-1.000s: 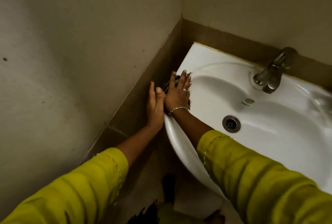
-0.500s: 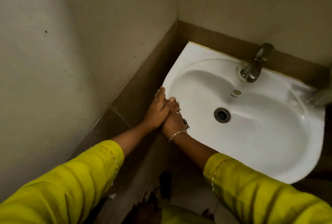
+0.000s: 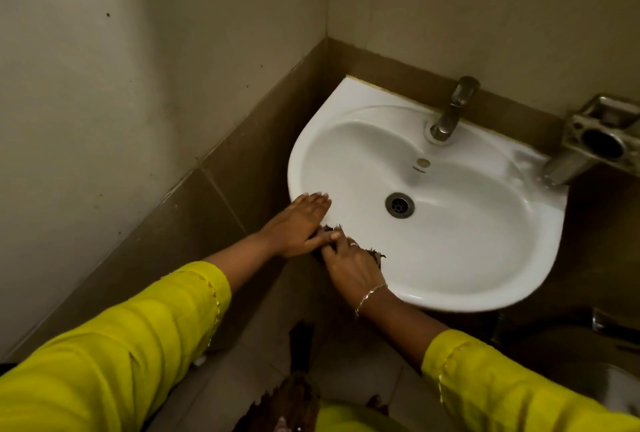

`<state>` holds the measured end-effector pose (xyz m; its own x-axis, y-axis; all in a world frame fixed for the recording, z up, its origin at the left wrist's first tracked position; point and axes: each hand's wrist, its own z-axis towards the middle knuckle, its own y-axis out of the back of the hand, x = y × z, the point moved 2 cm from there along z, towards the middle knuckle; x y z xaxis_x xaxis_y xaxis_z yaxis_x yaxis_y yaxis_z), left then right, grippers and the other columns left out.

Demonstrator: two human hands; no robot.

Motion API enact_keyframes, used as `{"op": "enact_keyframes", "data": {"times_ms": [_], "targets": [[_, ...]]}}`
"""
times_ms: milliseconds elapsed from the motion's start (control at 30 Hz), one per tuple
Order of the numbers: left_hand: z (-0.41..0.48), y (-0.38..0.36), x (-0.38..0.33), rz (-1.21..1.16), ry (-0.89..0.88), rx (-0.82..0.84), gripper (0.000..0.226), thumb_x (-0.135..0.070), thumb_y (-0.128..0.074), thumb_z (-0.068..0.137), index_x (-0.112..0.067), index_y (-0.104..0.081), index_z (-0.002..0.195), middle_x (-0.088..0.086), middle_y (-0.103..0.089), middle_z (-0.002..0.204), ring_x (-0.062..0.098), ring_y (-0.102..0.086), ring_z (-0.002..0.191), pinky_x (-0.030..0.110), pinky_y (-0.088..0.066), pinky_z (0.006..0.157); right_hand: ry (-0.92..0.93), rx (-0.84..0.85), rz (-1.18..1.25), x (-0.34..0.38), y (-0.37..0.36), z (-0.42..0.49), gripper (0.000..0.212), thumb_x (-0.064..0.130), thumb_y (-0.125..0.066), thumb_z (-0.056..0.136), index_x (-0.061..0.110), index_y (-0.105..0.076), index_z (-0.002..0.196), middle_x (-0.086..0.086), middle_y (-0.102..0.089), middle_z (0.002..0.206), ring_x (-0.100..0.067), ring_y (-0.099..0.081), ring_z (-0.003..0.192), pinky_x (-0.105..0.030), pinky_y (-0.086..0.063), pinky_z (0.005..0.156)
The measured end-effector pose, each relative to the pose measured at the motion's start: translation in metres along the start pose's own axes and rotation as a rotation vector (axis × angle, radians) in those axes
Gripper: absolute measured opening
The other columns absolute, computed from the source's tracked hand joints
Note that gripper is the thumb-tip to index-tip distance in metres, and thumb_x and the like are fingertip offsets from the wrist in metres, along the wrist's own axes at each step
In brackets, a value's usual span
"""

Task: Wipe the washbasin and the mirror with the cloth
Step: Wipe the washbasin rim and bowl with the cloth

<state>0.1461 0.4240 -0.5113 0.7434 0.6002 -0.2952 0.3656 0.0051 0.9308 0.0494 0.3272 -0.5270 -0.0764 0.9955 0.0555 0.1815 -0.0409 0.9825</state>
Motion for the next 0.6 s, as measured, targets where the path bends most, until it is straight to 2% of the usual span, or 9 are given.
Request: {"op": "enact_keyframes", "data": {"times_ms": [67, 133, 200, 233, 333, 467, 533, 600], "targets": [[-0.002, -0.001, -0.004, 0.047, 0.017, 0.018, 0.122, -0.084, 0.020, 0.059, -0.003, -0.013, 0.145, 0.017, -0.016, 0.153, 0.022, -0.009, 0.142, 0.027, 0.004, 0.112, 0.019, -0.035, -0.045, -0.011, 0.003, -0.016, 0.046, 0.013, -0.034, 0.075, 0.010, -0.056, 0.116, -0.021, -0.070, 0.092, -0.025, -0.063, 0.048, -0.028, -0.048, 0.036], [-0.002, -0.003, -0.008, 0.076, 0.046, 0.035, 0.126, -0.084, 0.023, 0.056, -0.003, -0.012, 0.145, 0.016, -0.015, 0.154, 0.022, -0.009, 0.142, 0.028, 0.004, 0.112, 0.057, -0.077, -0.095, -0.021, 0.005, -0.030, 0.045, 0.017, -0.053, 0.072, 0.014, -0.049, 0.117, -0.017, -0.071, 0.090, -0.022, -0.062, 0.044, -0.026, -0.045, 0.034], [0.000, -0.005, -0.013, 0.093, 0.060, 0.052, 0.129, -0.085, 0.025, 0.053, -0.003, -0.012, 0.145, 0.016, -0.014, 0.154, 0.022, -0.008, 0.142, 0.028, 0.003, 0.113, 0.078, -0.103, -0.127, -0.032, 0.005, -0.043, 0.063, 0.021, -0.079, 0.053, 0.019, -0.061, 0.114, -0.013, -0.072, 0.085, -0.020, -0.061, 0.041, -0.023, -0.043, 0.032], [0.001, -0.006, -0.016, 0.097, 0.063, 0.058, 0.130, -0.085, 0.025, 0.052, -0.003, -0.012, 0.145, 0.016, -0.014, 0.154, 0.022, -0.008, 0.142, 0.029, 0.003, 0.113, 0.079, -0.137, -0.150, -0.037, 0.007, -0.049, 0.067, 0.023, -0.084, 0.046, 0.021, -0.066, 0.110, -0.012, -0.073, 0.083, -0.019, -0.060, 0.039, -0.022, -0.042, 0.031], [0.002, -0.009, -0.022, 0.111, 0.080, 0.065, 0.132, -0.086, 0.026, 0.050, -0.003, -0.012, 0.145, 0.016, -0.013, 0.154, 0.022, -0.007, 0.143, 0.030, 0.003, 0.114, 0.110, -0.216, -0.196, -0.057, 0.005, -0.067, 0.070, 0.024, -0.086, 0.044, 0.021, -0.065, 0.111, -0.013, -0.072, 0.080, -0.020, -0.059, 0.039, -0.022, -0.042, 0.033], [0.005, -0.012, -0.032, 0.170, 0.075, 0.064, 0.136, -0.086, 0.029, 0.047, -0.001, -0.013, 0.145, 0.017, -0.016, 0.153, 0.023, -0.009, 0.142, 0.032, 0.003, 0.114, 0.177, -0.292, -0.259, -0.088, -0.009, -0.085, 0.078, 0.029, -0.083, 0.053, 0.019, -0.043, 0.119, -0.012, -0.071, 0.083, -0.018, -0.059, 0.042, -0.022, -0.044, 0.038], [0.009, -0.015, -0.041, 0.219, 0.032, 0.085, 0.136, -0.085, 0.030, 0.046, -0.001, -0.013, 0.144, 0.018, -0.016, 0.153, 0.024, -0.010, 0.142, 0.032, 0.003, 0.114, 0.220, -0.323, -0.247, -0.104, -0.014, -0.093, 0.076, 0.036, -0.080, 0.058, 0.019, -0.041, 0.120, -0.008, -0.071, 0.084, -0.018, -0.061, 0.045, -0.022, -0.046, 0.041], [0.013, -0.018, -0.048, 0.243, -0.002, 0.103, 0.136, -0.084, 0.030, 0.047, -0.001, -0.013, 0.144, 0.018, -0.016, 0.153, 0.024, -0.011, 0.142, 0.032, 0.004, 0.114, 0.262, -0.347, -0.225, -0.120, -0.015, -0.101, 0.065, 0.040, -0.069, 0.066, 0.020, -0.041, 0.121, -0.005, -0.070, 0.085, -0.017, -0.061, 0.049, -0.024, -0.046, 0.044]]}}
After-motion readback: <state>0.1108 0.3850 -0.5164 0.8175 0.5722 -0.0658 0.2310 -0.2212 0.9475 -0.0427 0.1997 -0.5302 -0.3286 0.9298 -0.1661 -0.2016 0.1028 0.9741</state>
